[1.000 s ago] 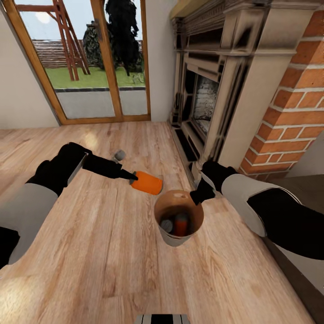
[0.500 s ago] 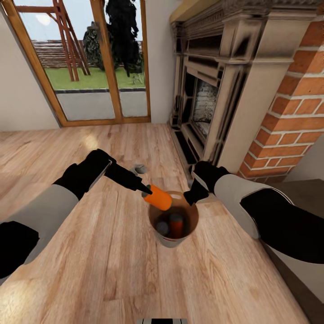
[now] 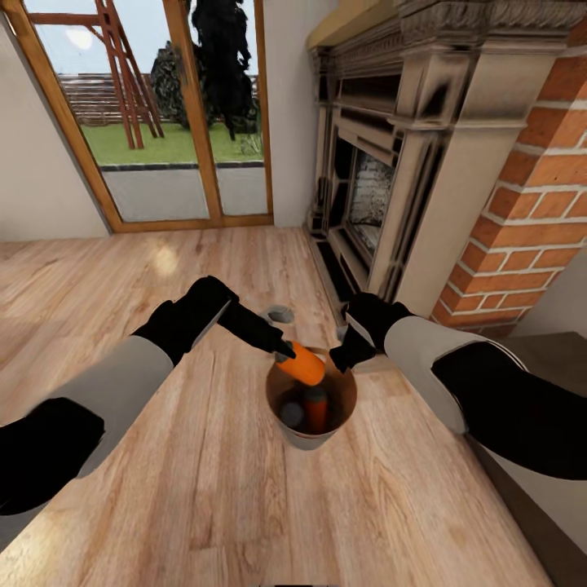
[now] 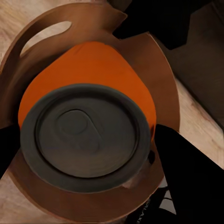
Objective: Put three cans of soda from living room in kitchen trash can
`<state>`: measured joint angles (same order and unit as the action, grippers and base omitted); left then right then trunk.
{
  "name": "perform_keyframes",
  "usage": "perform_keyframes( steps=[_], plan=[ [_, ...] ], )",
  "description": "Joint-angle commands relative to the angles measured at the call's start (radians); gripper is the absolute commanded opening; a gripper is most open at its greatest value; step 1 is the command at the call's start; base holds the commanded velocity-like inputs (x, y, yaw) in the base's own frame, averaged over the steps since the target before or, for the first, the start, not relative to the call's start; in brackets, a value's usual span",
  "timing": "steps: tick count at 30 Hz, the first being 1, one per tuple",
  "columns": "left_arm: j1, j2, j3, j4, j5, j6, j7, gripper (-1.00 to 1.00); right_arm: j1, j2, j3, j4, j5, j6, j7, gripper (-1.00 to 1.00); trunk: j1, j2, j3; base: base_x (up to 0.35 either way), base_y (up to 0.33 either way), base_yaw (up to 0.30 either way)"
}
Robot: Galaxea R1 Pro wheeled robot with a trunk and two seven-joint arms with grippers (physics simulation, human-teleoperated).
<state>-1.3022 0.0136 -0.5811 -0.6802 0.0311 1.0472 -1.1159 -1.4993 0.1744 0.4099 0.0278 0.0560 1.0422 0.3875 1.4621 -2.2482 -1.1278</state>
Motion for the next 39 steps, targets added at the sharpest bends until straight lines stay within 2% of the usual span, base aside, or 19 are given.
perform_keyframes(
  steps=[1,6,13,17,20,23,24,31,39],
  plan=[
    [0.0,-0.015,0.0,0.007,-0.002,0.0,0.025,-1.0,0.0,0.0,-0.026,0.0,-0.033,0.005,0.008,-1.0,-0.004,0.007,0.003,0.0,0.0,0.0],
    [0.001,-0.048,0.0,0.035,-0.001,0.0,0.083,-1.0,0.0,0.0,-0.026,0.001,-0.033,0.005,0.007,-1.0,-0.004,0.007,0.003,0.0,0.0,0.0],
    [0.001,-0.06,-0.006,0.068,-0.001,0.0,0.138,-1.0,0.001,0.0,-0.025,-0.001,-0.033,0.005,0.007,-1.0,-0.004,0.007,0.003,0.0,0.0,0.0],
    [0.0,-0.067,-0.018,0.081,-0.002,0.0,0.144,-1.0,0.001,0.0,-0.025,-0.002,-0.033,0.005,0.007,-1.0,-0.004,0.007,0.003,0.0,0.0,0.0],
    [0.001,-0.074,-0.083,0.105,0.0,0.0,0.146,-1.0,0.001,0.0,-0.025,-0.003,-0.033,0.005,0.007,-1.0,-0.004,0.007,0.003,0.0,0.0,0.0],
    [0.001,-0.081,-0.104,0.126,0.001,0.0,0.146,-1.0,0.001,0.0,-0.025,-0.003,-0.033,0.005,0.007,-1.0,-0.004,0.007,0.003,0.0,0.0,0.0],
    [0.001,-0.093,-0.111,0.133,0.001,0.0,0.146,-1.0,0.001,0.0,-0.025,-0.003,-0.033,0.005,0.007,-1.0,-0.004,0.007,0.003,0.0,0.0,0.0],
    [0.001,-0.129,-0.118,0.139,0.001,0.0,0.15,-1.0,0.001,0.0,-0.026,-0.008,-0.034,0.005,0.007,-1.0,-0.004,0.007,0.003,0.0,0.0,0.0],
    [0.001,-0.143,-0.118,0.14,0.003,0.0,0.166,-1.0,0.001,0.0,-0.026,-0.019,-0.034,0.005,0.007,-1.0,-0.004,0.007,0.003,0.0,0.0,0.0]
  ],
)
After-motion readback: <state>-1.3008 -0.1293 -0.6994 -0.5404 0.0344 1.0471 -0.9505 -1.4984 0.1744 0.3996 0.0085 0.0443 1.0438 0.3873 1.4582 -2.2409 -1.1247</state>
